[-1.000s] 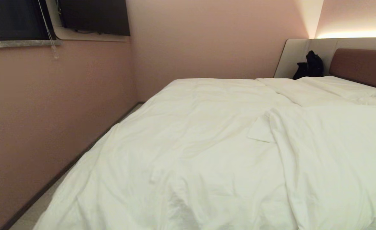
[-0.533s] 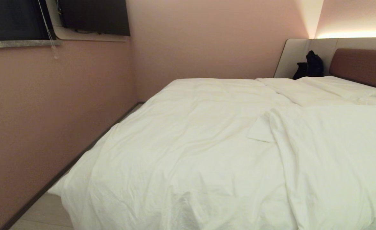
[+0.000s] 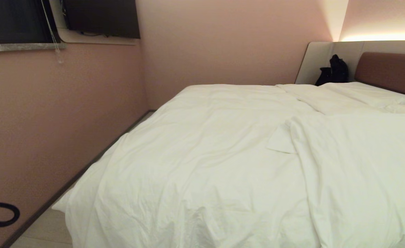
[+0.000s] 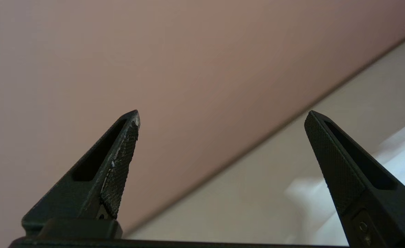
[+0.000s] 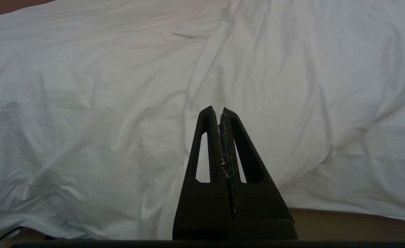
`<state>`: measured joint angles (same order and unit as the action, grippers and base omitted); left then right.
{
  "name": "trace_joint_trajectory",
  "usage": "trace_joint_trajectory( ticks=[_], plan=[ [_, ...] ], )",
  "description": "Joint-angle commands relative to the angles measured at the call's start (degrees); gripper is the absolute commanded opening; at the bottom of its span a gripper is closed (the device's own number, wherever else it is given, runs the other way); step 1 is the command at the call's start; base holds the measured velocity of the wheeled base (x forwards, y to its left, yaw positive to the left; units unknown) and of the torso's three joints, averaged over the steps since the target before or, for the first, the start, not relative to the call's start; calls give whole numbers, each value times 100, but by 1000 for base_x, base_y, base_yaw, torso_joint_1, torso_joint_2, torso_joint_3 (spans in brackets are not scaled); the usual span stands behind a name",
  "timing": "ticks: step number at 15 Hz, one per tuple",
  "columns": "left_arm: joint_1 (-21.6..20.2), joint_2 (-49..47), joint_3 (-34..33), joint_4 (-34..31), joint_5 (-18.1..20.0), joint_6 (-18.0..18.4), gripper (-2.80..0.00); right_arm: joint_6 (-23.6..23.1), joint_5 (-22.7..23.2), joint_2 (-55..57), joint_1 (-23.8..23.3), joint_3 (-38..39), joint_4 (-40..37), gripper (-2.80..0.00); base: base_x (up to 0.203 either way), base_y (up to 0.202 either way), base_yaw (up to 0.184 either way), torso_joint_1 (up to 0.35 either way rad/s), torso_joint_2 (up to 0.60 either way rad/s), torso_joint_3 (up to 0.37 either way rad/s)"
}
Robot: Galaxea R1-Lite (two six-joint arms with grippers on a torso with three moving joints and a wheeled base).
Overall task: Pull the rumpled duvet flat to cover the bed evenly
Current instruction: Hold the folded corner of the quilt
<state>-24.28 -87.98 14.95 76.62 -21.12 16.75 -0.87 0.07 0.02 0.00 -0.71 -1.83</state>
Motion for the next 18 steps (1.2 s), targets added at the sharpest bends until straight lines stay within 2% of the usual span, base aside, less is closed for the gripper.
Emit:
trace_joint_trajectory(
  ticks=[1,3,4,5,6,8,9,11,12,15,18],
  plan=[
    [716,262,585,-192,-11,-5,0,-1,-7,-2,0,0,-1,-280,0,0,0,0,0,0],
    [1246,482,1015,-737,-53,-112,0,-1,-7,-2,0,0,-1,-280,0,0,0,0,0,0],
    [1272,503,1041,-789,-59,-154,0,-1,1,-2,0,0,-1,-280,0,0,0,0,0,0],
    [1465,652,1231,-1174,-55,-348,-280,-1,1,-2,0,0,-1,-280,0,0,0,0,0,0],
    [1812,865,1516,-2013,-46,-570,-280,-1,1,-2,0,0,-1,-280,0,0,0,0,0,0],
    [2293,1457,2299,-4069,172,-1272,-280,-1,1,-2,0,0,-1,-280,0,0,0,0,0,0],
    [2451,1769,2684,-4906,467,-1639,-280,-1,-7,-2,0,0,-1,-280,0,0,0,0,0,0],
    [2586,2222,3101,-6008,1311,-2153,-280,-1,-7,-2,0,0,-1,-280,0,0,0,0,0,0],
    [2607,2351,3125,-6216,1474,-2230,-280,-1,-7,-2,0,0,-1,-280,0,0,0,0,0,0],
    [2613,2427,3098,-6270,1495,-2237,-280,-1,-7,-2,0,0,-1,-280,0,0,0,0,0,0],
    [2613,3363,3016,-6703,1500,-2193,-280,-1,1,-2,0,0,-1,-280,0,0,0,0,0,0]
  ],
)
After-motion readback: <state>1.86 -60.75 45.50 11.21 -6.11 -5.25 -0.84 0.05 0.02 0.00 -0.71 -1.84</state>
